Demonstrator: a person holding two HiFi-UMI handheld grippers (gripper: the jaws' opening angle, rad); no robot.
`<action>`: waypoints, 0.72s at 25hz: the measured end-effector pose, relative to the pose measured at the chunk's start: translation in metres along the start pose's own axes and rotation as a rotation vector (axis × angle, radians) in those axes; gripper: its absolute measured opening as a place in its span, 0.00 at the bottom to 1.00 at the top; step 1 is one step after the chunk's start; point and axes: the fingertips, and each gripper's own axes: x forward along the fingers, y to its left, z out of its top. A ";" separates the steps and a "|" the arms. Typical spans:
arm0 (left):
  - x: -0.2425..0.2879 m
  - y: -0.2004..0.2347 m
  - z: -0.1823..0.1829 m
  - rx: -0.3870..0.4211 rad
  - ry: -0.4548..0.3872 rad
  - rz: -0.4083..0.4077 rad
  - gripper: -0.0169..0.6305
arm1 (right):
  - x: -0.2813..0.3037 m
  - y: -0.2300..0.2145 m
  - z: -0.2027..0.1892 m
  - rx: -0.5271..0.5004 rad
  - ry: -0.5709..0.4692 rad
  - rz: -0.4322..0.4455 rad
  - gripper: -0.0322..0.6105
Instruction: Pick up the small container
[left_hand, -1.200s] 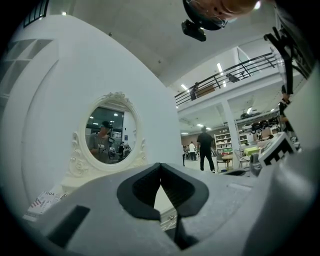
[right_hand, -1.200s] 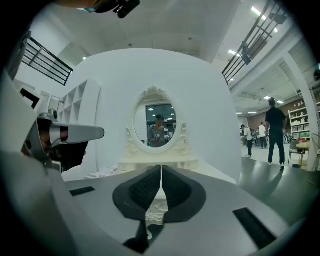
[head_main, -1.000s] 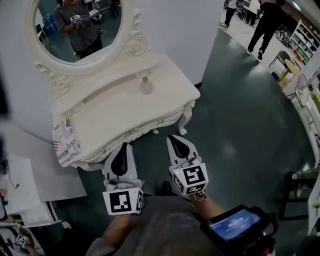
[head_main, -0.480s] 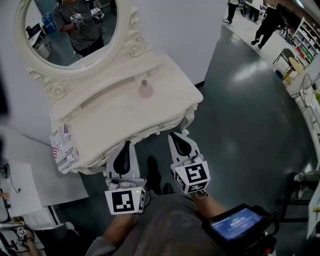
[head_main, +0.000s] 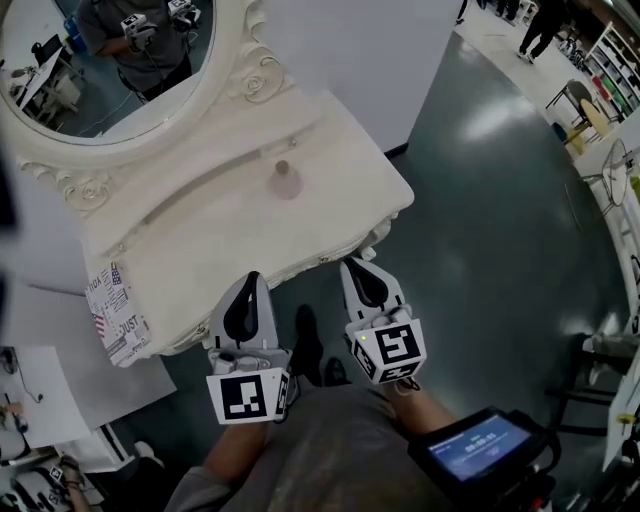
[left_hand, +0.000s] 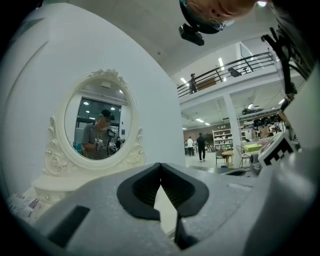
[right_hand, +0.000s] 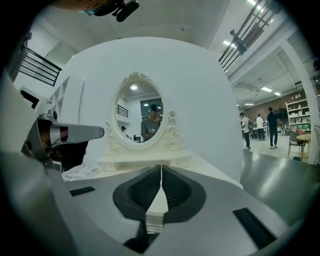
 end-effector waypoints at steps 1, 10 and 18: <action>0.009 0.004 -0.003 -0.002 0.008 -0.002 0.05 | 0.009 -0.003 0.000 0.003 0.004 -0.003 0.07; 0.088 0.043 -0.009 -0.006 0.019 -0.054 0.05 | 0.088 -0.026 0.017 0.007 0.003 -0.046 0.07; 0.140 0.066 0.024 0.006 -0.077 -0.109 0.05 | 0.127 -0.041 0.065 -0.033 -0.072 -0.108 0.07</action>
